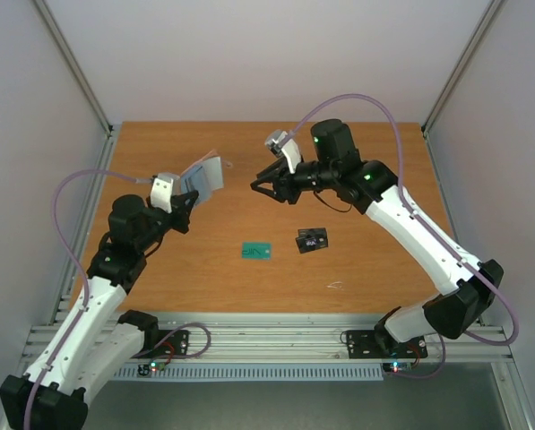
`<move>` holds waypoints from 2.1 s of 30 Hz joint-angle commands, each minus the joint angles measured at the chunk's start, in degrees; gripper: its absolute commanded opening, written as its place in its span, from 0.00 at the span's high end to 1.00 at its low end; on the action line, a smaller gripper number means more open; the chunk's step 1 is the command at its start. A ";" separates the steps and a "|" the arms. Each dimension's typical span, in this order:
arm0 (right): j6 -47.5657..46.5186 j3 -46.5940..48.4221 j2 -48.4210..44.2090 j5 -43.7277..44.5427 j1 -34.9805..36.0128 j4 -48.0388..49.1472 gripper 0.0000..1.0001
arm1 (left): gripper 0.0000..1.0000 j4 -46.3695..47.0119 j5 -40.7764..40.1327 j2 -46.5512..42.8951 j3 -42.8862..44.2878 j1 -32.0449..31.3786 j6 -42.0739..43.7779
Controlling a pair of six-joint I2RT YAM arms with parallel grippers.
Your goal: Take the credit cards out of the card holder
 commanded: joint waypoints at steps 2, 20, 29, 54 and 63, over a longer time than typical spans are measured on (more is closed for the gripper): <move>1.64 3.85 1.97 5.69 5.68 1.59 0.61 | 1.00 -1.70 -0.79 -0.81 3.03 -0.67 12.61; 14.06 10.59 14.30 19.50 14.00 8.37 0.48 | 1.00 11.08 14.82 -1.17 0.48 -1.53 -4.27; 11.16 8.49 11.87 16.06 12.38 9.48 0.94 | 0.95 16.95 21.39 -2.23 -0.82 -1.37 -12.28; 9.46 7.07 11.61 -14.71 11.00 11.15 0.68 | 1.00 -6.36 -19.55 2.69 2.19 -2.72 23.14; 17.97 7.07 16.95 -8.92 8.07 19.26 0.78 | 1.00 -3.59 1.91 -0.48 1.97 0.48 -1.47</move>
